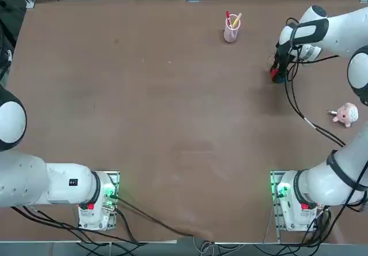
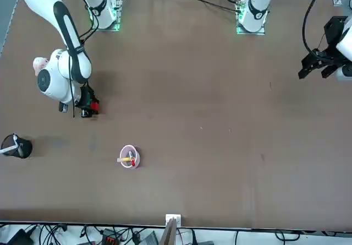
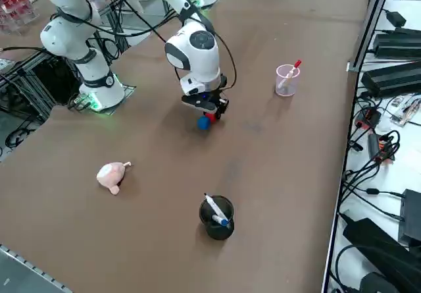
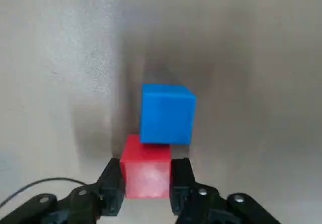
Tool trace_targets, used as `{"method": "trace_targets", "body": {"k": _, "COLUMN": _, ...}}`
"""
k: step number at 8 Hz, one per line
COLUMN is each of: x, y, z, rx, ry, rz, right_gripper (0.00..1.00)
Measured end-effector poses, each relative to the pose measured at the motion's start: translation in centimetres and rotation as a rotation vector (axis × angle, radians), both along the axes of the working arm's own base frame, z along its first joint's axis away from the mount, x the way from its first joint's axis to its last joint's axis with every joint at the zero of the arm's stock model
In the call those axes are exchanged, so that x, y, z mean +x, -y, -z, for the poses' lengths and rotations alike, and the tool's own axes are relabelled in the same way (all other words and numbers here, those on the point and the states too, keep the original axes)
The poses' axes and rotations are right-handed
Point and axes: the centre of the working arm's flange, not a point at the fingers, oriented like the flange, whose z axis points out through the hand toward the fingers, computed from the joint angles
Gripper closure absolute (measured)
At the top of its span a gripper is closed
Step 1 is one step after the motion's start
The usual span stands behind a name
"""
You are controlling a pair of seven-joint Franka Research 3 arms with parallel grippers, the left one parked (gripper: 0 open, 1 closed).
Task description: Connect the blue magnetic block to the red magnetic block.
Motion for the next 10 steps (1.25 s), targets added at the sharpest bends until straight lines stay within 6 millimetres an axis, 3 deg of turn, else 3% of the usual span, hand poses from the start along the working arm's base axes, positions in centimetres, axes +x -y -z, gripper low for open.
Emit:
{"method": "trace_targets", "body": {"k": 8, "x": -1.3, "y": 0.7, "z": 0.0, "rx": 0.008, "ry": 0.005, "rz": 0.039, "right_gripper": 0.52}}
{"method": "trace_targets", "body": {"k": 9, "x": -1.5, "y": 0.7, "z": 0.2, "rx": 0.008, "ry": 0.000, "rz": 0.038, "right_gripper": 0.40}}
{"method": "trace_targets", "body": {"k": 10, "x": -1.4, "y": 0.5, "z": 0.3, "rx": 0.008, "ry": 0.002, "rz": 0.023, "right_gripper": 0.19}}
